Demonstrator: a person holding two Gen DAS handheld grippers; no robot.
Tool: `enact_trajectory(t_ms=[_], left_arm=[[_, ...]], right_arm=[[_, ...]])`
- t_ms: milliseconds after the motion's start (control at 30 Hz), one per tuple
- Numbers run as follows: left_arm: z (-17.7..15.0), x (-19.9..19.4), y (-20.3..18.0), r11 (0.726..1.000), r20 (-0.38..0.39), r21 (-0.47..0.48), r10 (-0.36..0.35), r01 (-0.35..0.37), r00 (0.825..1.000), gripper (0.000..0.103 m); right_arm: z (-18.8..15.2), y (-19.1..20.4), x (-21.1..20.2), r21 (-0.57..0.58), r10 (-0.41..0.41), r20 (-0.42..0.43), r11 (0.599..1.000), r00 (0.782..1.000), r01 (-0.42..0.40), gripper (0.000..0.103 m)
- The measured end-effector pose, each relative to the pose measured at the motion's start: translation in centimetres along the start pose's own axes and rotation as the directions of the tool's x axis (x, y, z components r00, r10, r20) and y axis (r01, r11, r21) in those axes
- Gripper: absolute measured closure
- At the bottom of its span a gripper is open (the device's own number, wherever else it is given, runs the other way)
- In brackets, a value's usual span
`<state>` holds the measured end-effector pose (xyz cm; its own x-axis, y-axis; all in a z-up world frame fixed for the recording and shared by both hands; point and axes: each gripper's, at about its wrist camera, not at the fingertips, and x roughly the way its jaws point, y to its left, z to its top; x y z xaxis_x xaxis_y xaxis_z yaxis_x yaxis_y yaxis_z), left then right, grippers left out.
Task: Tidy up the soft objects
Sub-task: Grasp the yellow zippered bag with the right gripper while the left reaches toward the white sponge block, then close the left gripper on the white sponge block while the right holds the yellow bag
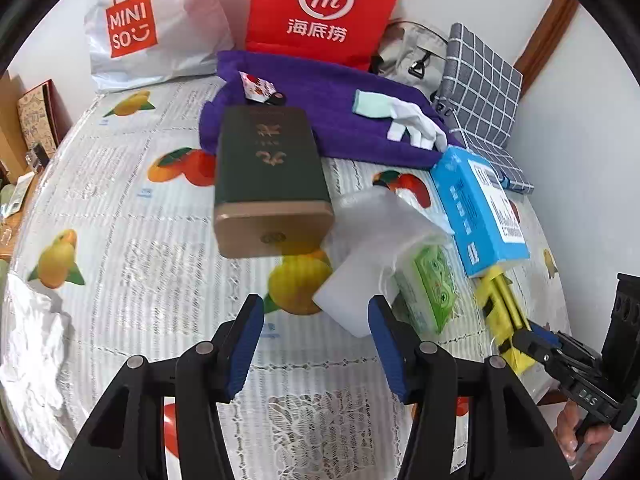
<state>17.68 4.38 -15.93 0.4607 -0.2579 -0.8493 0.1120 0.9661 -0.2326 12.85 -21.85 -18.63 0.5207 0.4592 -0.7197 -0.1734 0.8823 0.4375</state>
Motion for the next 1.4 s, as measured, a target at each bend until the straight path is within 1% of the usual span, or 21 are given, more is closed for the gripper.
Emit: enact_trajectory(t_ms=[167, 200, 233, 300, 367, 433, 500, 533, 600, 700, 767, 800, 833, 867, 967, 1033, 1167, 1267, 1300, 1367, 1400], left_arm=[[-0.7, 1.5, -1.3, 0.999, -0.005, 0.048, -0.006, 0.006, 1.000, 0.049], [-0.9, 1.9, -1.7, 0.998, -0.011, 0.069, -0.001, 0.001, 1.000, 0.045], [-1.2, 2.3, -2.1, 0.995, -0.015, 0.098, 0.009, -0.008, 1.000, 0.044], [-1.7, 2.6, -2.6, 0.989, -0.002, 0.146, 0.023, -0.023, 1.000, 0.043], [-2.0, 2.8, -2.8, 0.985, 0.012, 0.172, 0.015, -0.017, 1.000, 0.035], [-2.1, 3.1, -3.2, 0.980, 0.022, 0.199, -0.002, -0.002, 1.000, 0.028], [-2.0, 3.8, -3.4, 0.978, 0.016, 0.207, 0.008, -0.011, 1.000, 0.028], [-1.9, 4.2, -3.4, 0.978, 0.010, 0.206, 0.018, -0.019, 1.000, 0.028], [-1.7, 5.2, -3.4, 0.978, 0.000, 0.203, 0.045, -0.044, 0.999, 0.028], [-1.5, 6.2, -3.5, 0.975, 0.010, 0.208, 0.078, -0.078, 0.997, 0.028], [-1.3, 6.2, -3.7, 0.974, 0.045, 0.212, 0.071, -0.079, 0.996, 0.029], [-1.3, 6.1, -3.7, 0.975, 0.061, 0.212, 0.053, -0.065, 0.997, 0.030], [-1.2, 6.1, -3.8, 0.975, 0.062, 0.216, 0.043, -0.055, 0.997, 0.035], [-1.3, 6.2, -3.8, 0.974, 0.056, 0.223, 0.031, -0.043, 0.998, 0.044], [-1.7, 5.9, -4.0, 0.968, 0.062, 0.248, 0.033, -0.048, 0.998, 0.046], [-2.1, 5.4, -4.2, 0.960, 0.064, 0.271, 0.051, -0.067, 0.997, 0.046], [-2.6, 4.4, -3.6, 0.964, 0.057, 0.252, 0.076, -0.088, 0.995, 0.047], [-3.1, 3.4, -2.6, 0.973, 0.057, 0.213, 0.073, -0.083, 0.996, 0.047], [-3.2, 3.1, -2.3, 0.976, 0.058, 0.201, 0.070, -0.080, 0.996, 0.047], [-3.4, 2.4, -1.9, 0.983, 0.054, 0.175, 0.041, -0.050, 0.998, 0.047], [-3.4, 2.0, -1.7, 0.987, 0.050, 0.158, 0.003, -0.011, 0.999, 0.047]], right_arm=[[-1.3, -1.6, 0.2, -0.054, -0.144, -0.003, 0.988, 0.990, 0.144, 0.069], [-1.5, -1.7, 0.2, -0.065, -0.164, 0.002, 0.984, 0.986, 0.164, 0.066], [-1.8, -1.8, 0.3, -0.079, -0.179, 0.001, 0.981, 0.984, 0.179, 0.063], [-2.1, -1.9, 0.6, -0.105, -0.202, -0.005, 0.974, 0.979, 0.200, 0.053], [-2.3, -1.6, 0.6, -0.127, -0.231, 0.014, 0.965, 0.973, 0.231, 0.051], [-2.5, -1.7, 0.0, -0.127, -0.240, 0.054, 0.961, 0.969, 0.245, 0.039], [-2.6, -1.8, -0.6, -0.117, -0.235, 0.091, 0.963, 0.968, 0.244, 0.019], [-2.5, -2.0, -0.8, -0.108, -0.238, 0.104, 0.962, 0.966, 0.249, 0.017], [-2.5, -2.4, -1.1, -0.097, -0.249, 0.112, 0.961, 0.962, 0.260, 0.017], [-2.5, -3.1, -0.3, -0.075, -0.274, 0.075, 0.957, 0.959, 0.279, 0.016], [-2.6, -3.5, 0.6, -0.066, -0.285, 0.046, 0.955, 0.957, 0.288, 0.016], [-2.6, -3.6, 0.9, -0.060, -0.289, 0.040, 0.955, 0.957, 0.291, 0.016], [-2.7, -3.8, 1.2, -0.051, -0.292, 0.034, 0.955, 0.956, 0.293, 0.016], [-2.7, -3.9, 1.6, -0.039, -0.292, 0.027, 0.955, 0.956, 0.292, 0.016], [-2.5, -3.7, 2.4, -0.020, -0.286, 0.020, 0.958, 0.958, 0.286, 0.016], [-2.5, -3.2, 2.8, -0.025, -0.293, 0.026, 0.956, 0.956, 0.294, 0.015], [-2.6, -2.6, 3.4, -0.052, -0.315, 0.041, 0.947, 0.948, 0.316, 0.015], [-2.5, -2.6, 3.0, -0.032, -0.290, 0.022, 0.956, 0.957, 0.291, 0.015], [-2.5, -2.8, 2.7, -0.008, -0.264, 0.017, 0.964, 0.964, 0.264, 0.015], [-2.5, -2.9, 2.3, 0.022, -0.218, 0.014, 0.976, 0.976, 0.218, 0.015], [-2.6, -2.7, 2.2, 0.028, -0.206, 0.014, 0.978, 0.978, 0.205, 0.015]])
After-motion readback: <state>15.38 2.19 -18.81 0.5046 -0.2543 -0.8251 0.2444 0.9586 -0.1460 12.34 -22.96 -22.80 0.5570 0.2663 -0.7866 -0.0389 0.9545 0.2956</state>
